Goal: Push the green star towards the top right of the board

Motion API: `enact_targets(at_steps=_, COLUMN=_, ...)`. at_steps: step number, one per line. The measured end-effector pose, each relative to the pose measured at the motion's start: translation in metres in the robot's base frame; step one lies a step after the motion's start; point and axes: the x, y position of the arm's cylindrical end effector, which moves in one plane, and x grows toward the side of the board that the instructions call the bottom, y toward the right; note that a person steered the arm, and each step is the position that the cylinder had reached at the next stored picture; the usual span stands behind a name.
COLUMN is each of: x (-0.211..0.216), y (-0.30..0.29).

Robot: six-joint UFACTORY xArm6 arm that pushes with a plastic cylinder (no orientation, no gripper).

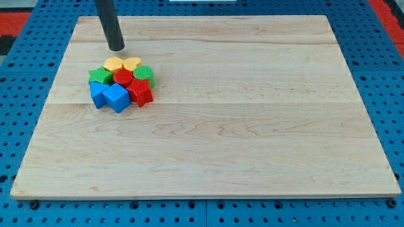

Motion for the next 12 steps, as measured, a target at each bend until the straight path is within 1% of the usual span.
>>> enact_targets(at_steps=2, x=0.000, y=0.003)
enact_targets(at_steps=3, x=-0.007, y=0.051)
enact_targets(at_steps=4, x=0.040, y=0.054)
enact_targets(at_steps=5, x=0.083, y=0.030)
enact_targets(at_steps=6, x=0.113, y=0.057)
enact_targets(at_steps=7, x=0.095, y=0.101)
enact_targets(at_steps=8, x=0.073, y=0.160)
enact_targets(at_steps=9, x=0.024, y=0.202)
enact_targets(at_steps=10, x=-0.004, y=0.194)
enact_targets(at_steps=11, x=-0.042, y=0.171)
enact_targets(at_steps=12, x=-0.058, y=0.267)
